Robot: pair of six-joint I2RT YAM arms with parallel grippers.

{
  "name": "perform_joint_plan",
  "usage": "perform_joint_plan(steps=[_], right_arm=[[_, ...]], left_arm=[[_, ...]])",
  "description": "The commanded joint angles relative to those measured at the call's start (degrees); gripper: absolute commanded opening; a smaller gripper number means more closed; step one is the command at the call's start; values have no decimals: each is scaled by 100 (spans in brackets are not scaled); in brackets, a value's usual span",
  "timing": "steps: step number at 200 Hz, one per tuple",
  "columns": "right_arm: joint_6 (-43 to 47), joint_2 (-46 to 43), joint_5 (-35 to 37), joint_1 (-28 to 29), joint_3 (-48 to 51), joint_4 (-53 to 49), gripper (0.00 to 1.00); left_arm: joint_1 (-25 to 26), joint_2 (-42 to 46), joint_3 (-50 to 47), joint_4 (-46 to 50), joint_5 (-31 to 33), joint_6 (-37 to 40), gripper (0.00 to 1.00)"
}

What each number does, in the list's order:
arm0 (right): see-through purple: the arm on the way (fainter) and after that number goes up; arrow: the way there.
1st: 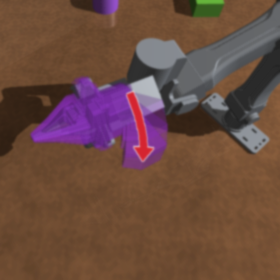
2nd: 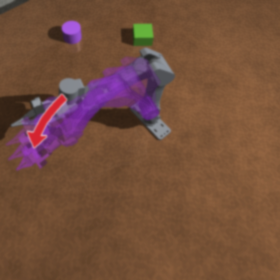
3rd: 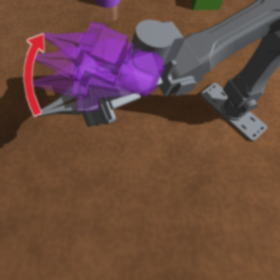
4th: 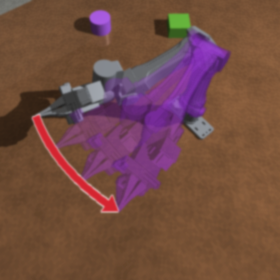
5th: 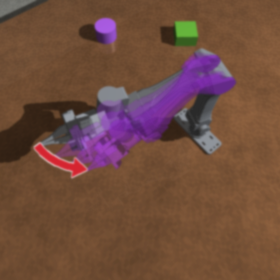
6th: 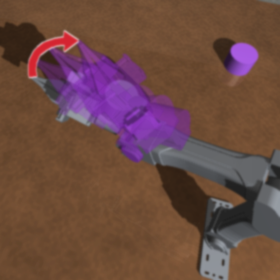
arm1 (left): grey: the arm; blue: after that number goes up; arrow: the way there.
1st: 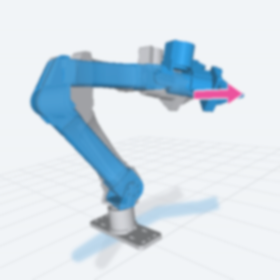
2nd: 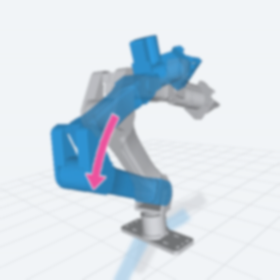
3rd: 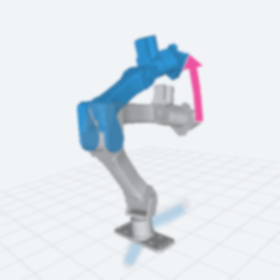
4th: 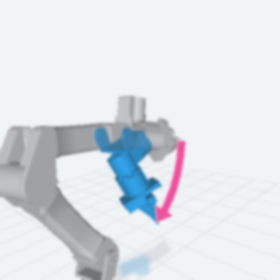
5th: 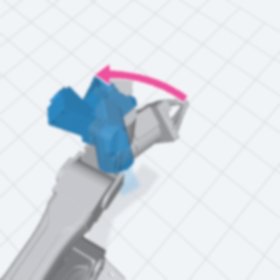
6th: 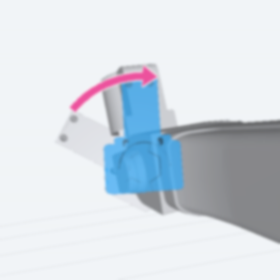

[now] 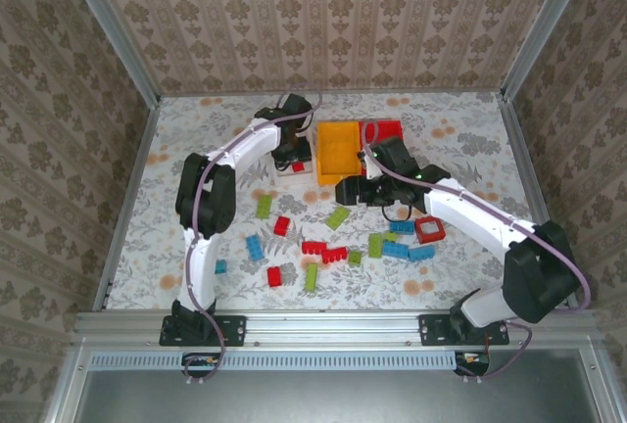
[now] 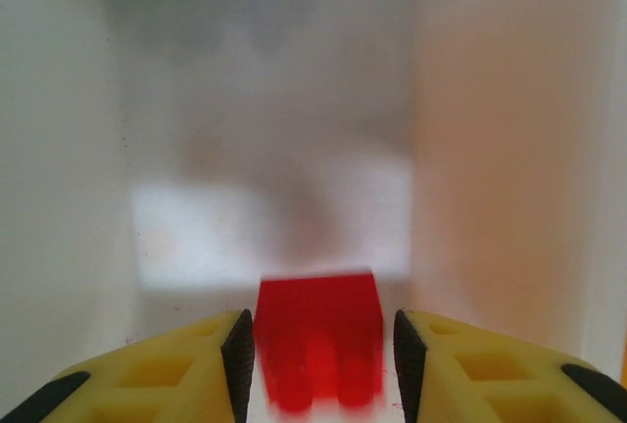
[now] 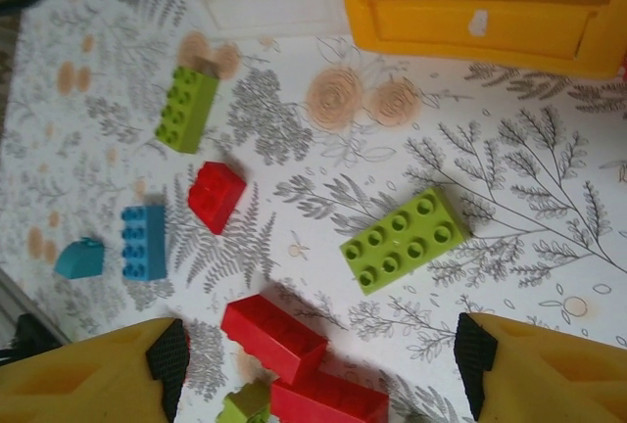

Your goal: Sort the legos into containers by color

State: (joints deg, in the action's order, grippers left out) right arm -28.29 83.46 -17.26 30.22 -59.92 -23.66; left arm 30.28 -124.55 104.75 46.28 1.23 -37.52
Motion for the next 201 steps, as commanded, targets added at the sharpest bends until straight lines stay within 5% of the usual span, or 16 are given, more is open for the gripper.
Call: perform_joint_plan(steps=[1,68,130,179,201], right_arm=[[-139,271,380,137,-302,-494,76],[-1666,1232,1063,715,-862,-1315,80],[-3260,2078,1600,959,-1100,-1050,83],[-3498,2727,1833,985,-1535,-1049,77],[-3602,2894,1851,986,-1636,-1243,63]], left_arm=[[-30,257,-28,144,-48,7,47],[-5,1216,-445,184,204,175,52],[380,3200,-2335,-883,-123,664,59],[783,4664,-3651,-1123,-294,775,60],[820,5138,-4015,-1056,-221,670,60]])
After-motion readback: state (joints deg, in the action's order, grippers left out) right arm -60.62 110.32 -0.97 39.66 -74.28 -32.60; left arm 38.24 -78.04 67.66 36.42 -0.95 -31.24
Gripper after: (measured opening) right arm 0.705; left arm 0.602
